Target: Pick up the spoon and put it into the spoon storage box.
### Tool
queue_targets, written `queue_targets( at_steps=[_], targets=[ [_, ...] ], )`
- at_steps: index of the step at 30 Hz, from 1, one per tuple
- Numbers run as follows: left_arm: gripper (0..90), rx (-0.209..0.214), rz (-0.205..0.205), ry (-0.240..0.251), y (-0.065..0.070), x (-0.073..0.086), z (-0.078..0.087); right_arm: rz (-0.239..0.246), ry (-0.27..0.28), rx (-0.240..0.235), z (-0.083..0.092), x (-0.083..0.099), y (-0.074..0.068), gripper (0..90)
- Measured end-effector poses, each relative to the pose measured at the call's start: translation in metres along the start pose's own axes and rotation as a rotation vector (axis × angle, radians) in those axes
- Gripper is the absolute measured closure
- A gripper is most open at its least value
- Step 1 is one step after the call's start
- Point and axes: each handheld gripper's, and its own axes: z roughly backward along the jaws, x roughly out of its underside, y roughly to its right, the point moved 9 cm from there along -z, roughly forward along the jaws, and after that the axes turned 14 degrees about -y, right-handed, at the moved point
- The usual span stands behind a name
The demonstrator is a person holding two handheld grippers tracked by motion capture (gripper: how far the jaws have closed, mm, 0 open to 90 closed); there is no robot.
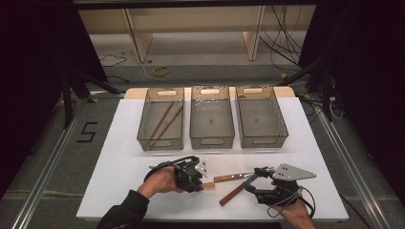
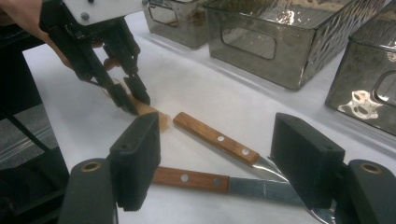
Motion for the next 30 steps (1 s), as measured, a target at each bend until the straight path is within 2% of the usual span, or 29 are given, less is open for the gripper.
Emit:
queue_targets(
  at_steps=[3, 7, 12, 14, 23, 25, 30],
  targets=[
    [76.8, 0.006, 0.004, 0.001, -0.001, 0.003, 0.001, 0.001, 0.004, -0.001, 0.0, 0.0, 0.0, 33.7],
    [76.9, 0.011, 0.026, 0.046, -0.004, 0.003, 0.01, 0.001, 0.004, -0.002, 0.0, 0.0, 0.0, 33.7],
    [76.9, -0.002, 0.091, 0.114, -0.012, 0.002, 0.027, -0.003, 0.002, -0.001, 0.0, 0.0, 0.0, 33.7],
    [76.9, -0.009, 0.134, 0.144, -0.016, 0.002, 0.032, -0.003, 0.002, -0.001, 0.0, 0.0, 0.0, 33.7],
    [76.9, -0.056, 0.246, 0.215, -0.033, 0.006, 0.048, -0.001, -0.003, -0.003, -0.001, 0.0, 0.0, 33.7],
    [77.0, -0.082, 0.266, 0.218, -0.037, 0.008, 0.051, -0.001, -0.003, -0.004, -0.001, 0.0, -0.001, 33.8],
    [76.9, -0.09, 0.3, 0.26, -0.042, 0.009, 0.061, -0.002, -0.002, -0.002, -0.001, 0.0, 0.0, 33.7]
  ],
)
